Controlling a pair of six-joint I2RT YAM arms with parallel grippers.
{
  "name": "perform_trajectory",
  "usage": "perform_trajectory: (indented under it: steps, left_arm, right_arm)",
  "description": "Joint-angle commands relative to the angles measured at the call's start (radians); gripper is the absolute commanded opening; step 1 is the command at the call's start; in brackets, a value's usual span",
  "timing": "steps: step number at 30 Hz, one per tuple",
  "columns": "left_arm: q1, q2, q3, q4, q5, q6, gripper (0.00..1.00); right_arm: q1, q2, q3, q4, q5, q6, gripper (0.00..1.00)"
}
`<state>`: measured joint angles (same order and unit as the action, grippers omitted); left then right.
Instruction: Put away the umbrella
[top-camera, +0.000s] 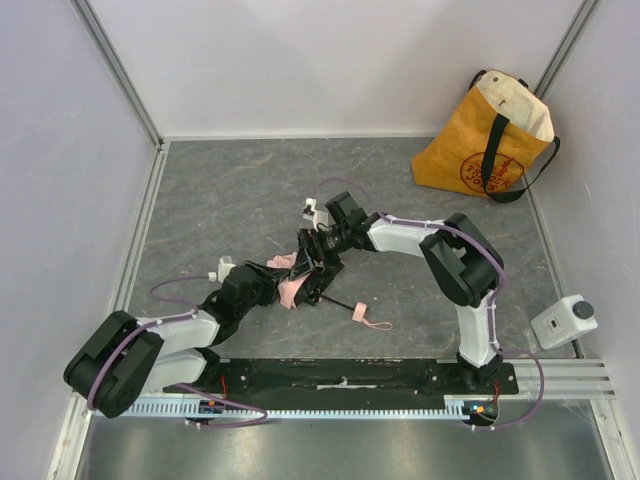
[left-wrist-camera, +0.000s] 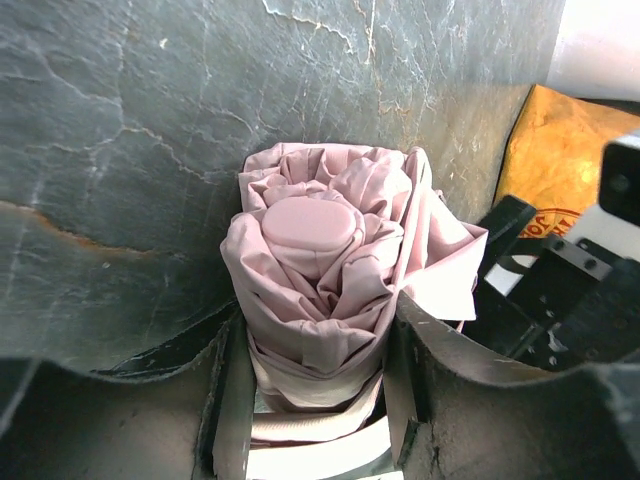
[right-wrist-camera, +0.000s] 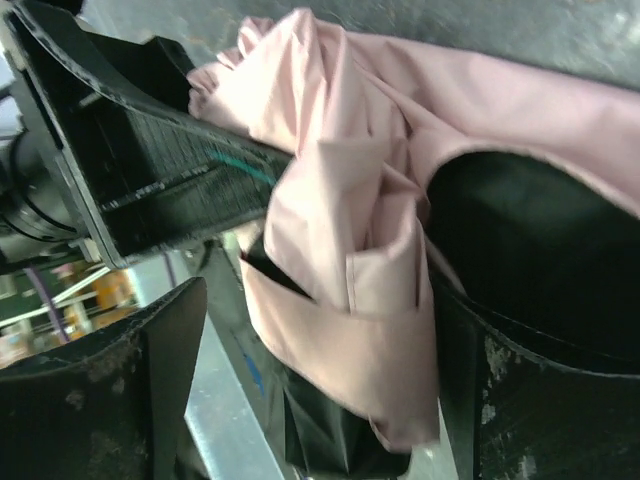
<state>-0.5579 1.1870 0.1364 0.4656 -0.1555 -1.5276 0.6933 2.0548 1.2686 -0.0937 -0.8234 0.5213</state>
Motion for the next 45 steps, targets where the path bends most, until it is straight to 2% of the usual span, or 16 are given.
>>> perform_trajectory:
  steps: [1,4,9,13,17,19,23,26,28,29,31,34,39,45]
  left_arm:
    - [0.001,-0.020,-0.049,-0.147,-0.042,0.078,0.02]
    - [0.001,-0.032,-0.058,-0.137,-0.036,0.069,0.02]
    - [0.001,-0.050,-0.040,-0.205,-0.019,0.041,0.02]
    - [0.001,-0.069,0.012,-0.339,-0.010,0.021,0.02]
    - [0.001,-0.056,0.092,-0.511,-0.006,-0.002,0.02]
    - [0.001,-0.046,0.103,-0.532,0.002,-0.014,0.02]
    - [0.000,-0.018,0.091,-0.501,0.022,-0.040,0.02]
    - [0.001,0.011,0.071,-0.437,0.040,-0.063,0.02]
    - [0.001,0.017,0.059,-0.411,0.045,-0.074,0.02]
    - [0.000,0.013,0.049,-0.397,0.050,-0.078,0.02]
    - [0.000,-0.001,0.039,-0.390,0.044,-0.083,0.02]
    - [0.000,-0.026,0.032,-0.400,0.033,-0.077,0.02]
    - [0.001,-0.049,0.029,-0.406,0.025,-0.075,0.02]
    - [0.001,-0.035,0.035,-0.406,0.028,-0.074,0.02]
  right_arm:
    - [0.000,-0.126,-0.028,-0.221,0.275,-0.167,0.95]
    - [0.014,-0.232,-0.031,-0.282,0.413,-0.266,0.98]
    - [0.106,-0.369,-0.112,-0.198,0.613,-0.377,0.98]
    - [0.268,-0.426,-0.156,-0.104,0.850,-0.458,0.98]
    - [0.406,-0.430,-0.198,0.023,1.007,-0.507,0.98]
    - [0.439,-0.424,-0.195,0.046,1.067,-0.512,0.97]
    - [0.451,-0.439,-0.193,0.061,1.080,-0.428,0.78]
    - [0.479,-0.444,-0.236,0.143,1.170,-0.304,0.77]
    - [0.476,-0.409,-0.219,0.111,1.260,-0.200,0.70]
    - [0.476,-0.391,-0.206,0.097,1.280,-0.169,0.70]
    - [0.474,-0.363,-0.195,0.115,1.279,-0.164,0.70]
    - [0.476,-0.323,-0.164,0.108,1.270,-0.190,0.59]
    - [0.474,-0.251,-0.130,0.095,1.280,-0.236,0.53]
    - [0.485,-0.232,-0.083,0.038,1.294,-0.263,0.29]
